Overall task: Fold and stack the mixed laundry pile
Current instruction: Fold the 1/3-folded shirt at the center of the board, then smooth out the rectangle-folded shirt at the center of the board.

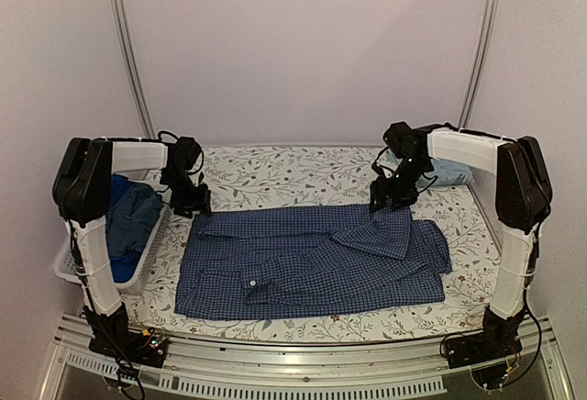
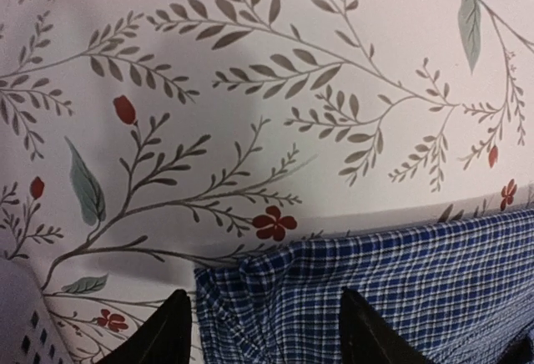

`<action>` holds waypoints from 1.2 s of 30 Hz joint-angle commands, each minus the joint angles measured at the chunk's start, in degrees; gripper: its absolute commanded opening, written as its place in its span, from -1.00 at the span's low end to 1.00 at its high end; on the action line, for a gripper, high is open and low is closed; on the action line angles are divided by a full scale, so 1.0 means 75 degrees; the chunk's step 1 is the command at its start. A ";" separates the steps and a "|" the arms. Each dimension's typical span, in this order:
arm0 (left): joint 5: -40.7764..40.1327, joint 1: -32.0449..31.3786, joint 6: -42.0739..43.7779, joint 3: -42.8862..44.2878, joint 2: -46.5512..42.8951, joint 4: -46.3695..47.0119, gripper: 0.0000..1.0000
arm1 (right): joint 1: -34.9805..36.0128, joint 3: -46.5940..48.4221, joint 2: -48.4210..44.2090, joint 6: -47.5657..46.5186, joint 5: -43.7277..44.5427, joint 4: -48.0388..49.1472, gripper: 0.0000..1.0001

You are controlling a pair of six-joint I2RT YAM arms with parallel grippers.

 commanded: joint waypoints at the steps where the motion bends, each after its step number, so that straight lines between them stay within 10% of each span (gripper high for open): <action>1: 0.0233 0.0052 0.0008 0.0062 -0.0469 0.0237 0.33 | -0.1173 0.0281 -0.0746 0.0391 0.0084 0.0729 0.39; 10: 0.0252 -0.0049 0.0114 0.0659 -0.0781 0.0162 0.98 | -0.1985 0.1348 0.0511 0.0447 -0.0226 0.1001 0.40; 20: 0.0221 -0.0092 0.0048 0.0835 -0.0891 0.0086 0.99 | -0.1985 0.2327 0.1898 0.0599 -0.0730 0.1055 0.39; 28: 0.0171 -0.0142 0.0253 0.0975 -0.1386 0.0297 0.99 | -0.1720 0.2710 0.1478 0.0088 -0.2180 0.1431 -0.97; 36: 0.1095 -0.0129 0.0539 -0.0066 -0.2715 0.1810 0.99 | -0.0172 0.2217 -0.0358 -0.1194 -0.3784 0.1639 -1.00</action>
